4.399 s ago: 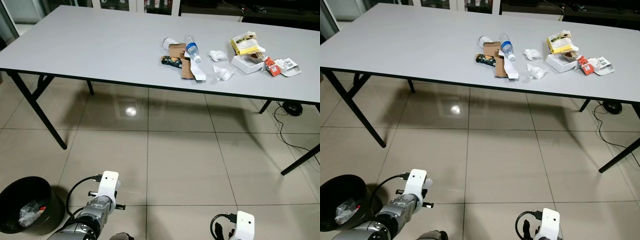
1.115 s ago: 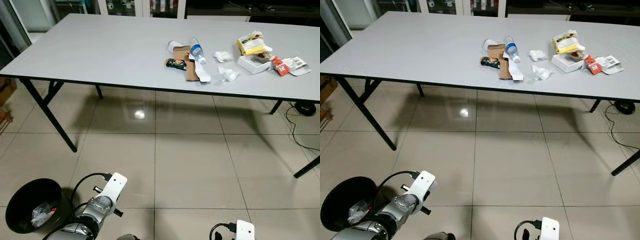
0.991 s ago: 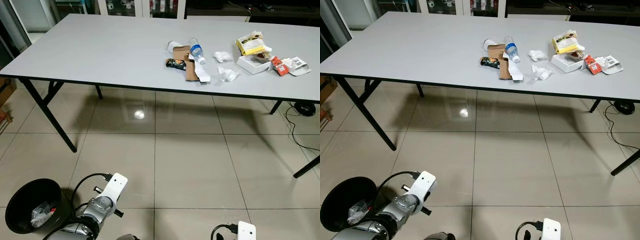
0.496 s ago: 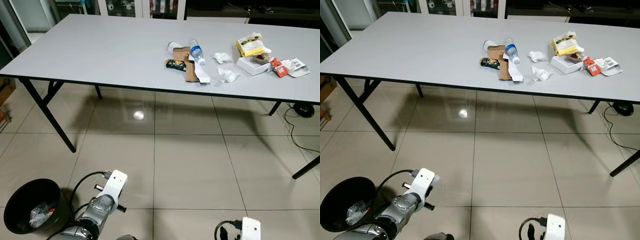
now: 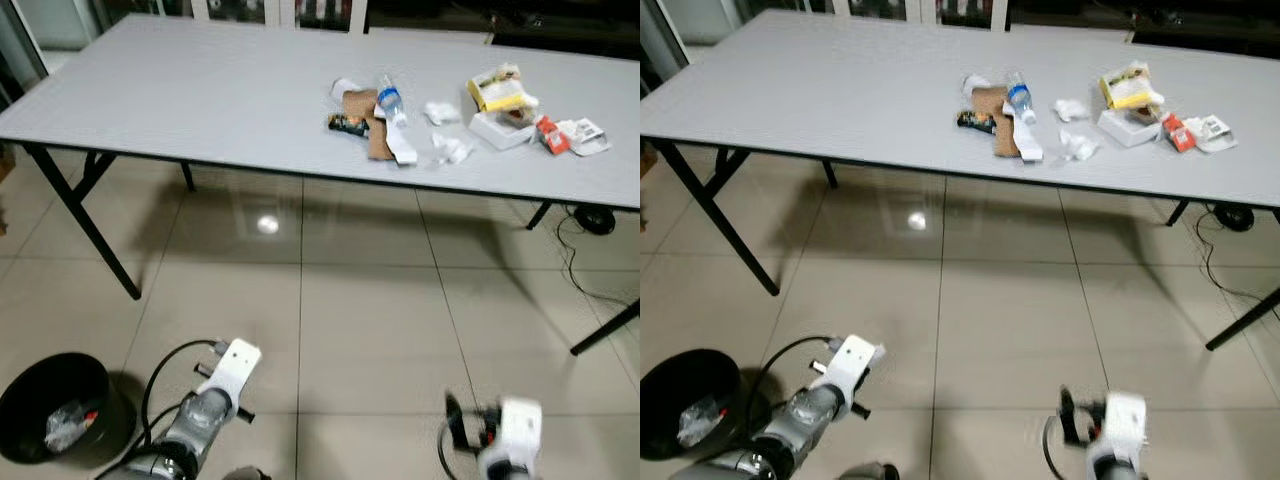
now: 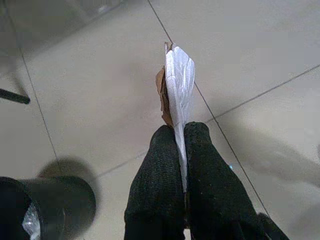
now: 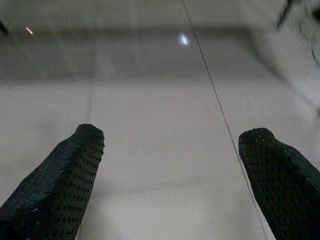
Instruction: Picking trash to rubbish bin
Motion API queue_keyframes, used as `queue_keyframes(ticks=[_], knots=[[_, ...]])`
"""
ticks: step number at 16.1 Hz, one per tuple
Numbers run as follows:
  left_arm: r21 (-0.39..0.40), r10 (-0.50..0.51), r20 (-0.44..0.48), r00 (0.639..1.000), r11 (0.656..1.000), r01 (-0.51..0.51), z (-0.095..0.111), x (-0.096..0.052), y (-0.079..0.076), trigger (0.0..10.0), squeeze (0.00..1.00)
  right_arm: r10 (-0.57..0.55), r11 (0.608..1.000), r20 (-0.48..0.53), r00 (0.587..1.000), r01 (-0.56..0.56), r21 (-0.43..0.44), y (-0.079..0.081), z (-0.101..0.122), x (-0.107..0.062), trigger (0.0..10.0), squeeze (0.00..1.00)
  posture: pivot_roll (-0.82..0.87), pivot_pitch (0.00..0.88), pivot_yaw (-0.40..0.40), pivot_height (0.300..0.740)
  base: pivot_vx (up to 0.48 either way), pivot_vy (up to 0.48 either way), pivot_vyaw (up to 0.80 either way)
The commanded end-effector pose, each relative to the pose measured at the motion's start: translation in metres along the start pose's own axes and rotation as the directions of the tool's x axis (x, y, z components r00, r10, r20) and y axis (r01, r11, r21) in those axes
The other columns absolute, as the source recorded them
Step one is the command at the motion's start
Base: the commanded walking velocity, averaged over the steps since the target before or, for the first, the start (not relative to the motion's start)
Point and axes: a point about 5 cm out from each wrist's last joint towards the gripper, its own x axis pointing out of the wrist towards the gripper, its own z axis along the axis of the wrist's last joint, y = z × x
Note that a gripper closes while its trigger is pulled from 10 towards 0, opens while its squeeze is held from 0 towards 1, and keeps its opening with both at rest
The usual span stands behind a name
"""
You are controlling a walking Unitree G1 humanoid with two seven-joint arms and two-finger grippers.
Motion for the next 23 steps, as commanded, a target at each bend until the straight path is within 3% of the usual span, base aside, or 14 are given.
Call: queue_keyframes(ticks=[1,4,6,8,11,15,16,17,18,19,23], knots=[[0.021,0.019,0.021,1.0,1.0,-0.019,-0.001,-0.001,0.0,10.0,0.0,0.045,0.999,0.035,0.998,-0.045,-0.025,0.006,0.013,0.001,10.0,0.0,0.16,0.084,-0.027,0.74,0.0,0.0,0.0],[0.05,0.057,0.109,0.992,0.997,-0.062,0.006,-0.002,0.003,10.0,0.0,0.072,0.996,0.105,0.992,-0.066,-0.061,0.02,0.039,-0.002,10.0,0.0,0.16,0.086,-0.019,0.74,0.0,0.0,0.0],[0.038,0.073,0.147,0.986,0.996,-0.08,0.009,-0.003,0.004,10.0,0.0,0.067,0.996,0.092,0.993,-0.061,-0.066,0.025,0.036,-0.004,10.0,0.0,0.15,0.085,-0.016,0.74,0.0,0.0,0.0],[-0.037,0.109,0.174,0.979,0.994,-0.104,0.009,-0.005,0.005,10.0,0.0,-0.044,0.999,0.064,0.997,0.046,-0.021,0.014,0.029,-0.003,10.0,0.0,0.16,0.086,-0.016,0.74,0.0,0.0,0.0],[-0.058,0.082,0.214,0.973,0.996,-0.071,0.012,-0.005,0.005,10.0,0.0,-0.176,0.984,0.12,0.977,0.171,0.051,0.005,0.045,0.002,10.0,0.0,0.16,0.084,-0.011,0.74,0.0,0.0,0.0],[-0.111,0.042,0.275,0.96,0.994,-0.011,0.017,-0.007,0.004,10.0,0.0,-0.205,0.979,0.18,0.962,0.199,0.05,0.01,0.062,0.005,10.0,0.0,0.15,0.081,-0.007,0.74,0.0,0.0,0.0],[-0.107,0.046,0.527,0.849,0.994,0.012,0.091,-0.006,0.017,10.0,0.0,-0.203,0.979,0.18,0.963,0.198,0.045,0.01,0.062,0.004,10.0,0.0,0.15,0.082,-0.008,0.74,0.0,0.0,0.0],[-0.083,0.048,0.686,0.726,0.997,0.012,0.149,-0.017,0.026,10.0,0.0,-0.203,0.979,0.178,0.963,0.199,0.043,0.01,0.062,0.004,10.0,0.0,0.15,0.081,-0.01,0.74,0.0,0.0,0.0],[-0.07,0.04,0.739,0.673,0.997,0.017,0.171,-0.024,0.026,10.0,0.0,-0.206,0.979,0.175,0.963,0.201,0.045,0.01,0.062,0.004,10.0,0.0,0.15,0.081,-0.011,0.74,0.0,0.0,0.0],[-0.077,0.042,0.739,0.673,0.997,0.022,0.176,-0.025,0.025,10.0,0.0,-0.208,0.978,0.174,0.963,0.203,0.049,0.01,0.063,0.004,10.0,0.0,0.15,0.081,-0.012,0.74,0.0,0.0,0.0],[-0.08,0.044,0.686,0.726,0.997,0.016,0.163,-0.02,0.027,10.0,0.0,-0.209,0.978,0.167,0.964,0.203,0.053,0.012,0.063,0.004,10.0,0.0,0.14,0.082,-0.011,0.74,0.0,0.0,0.0]])
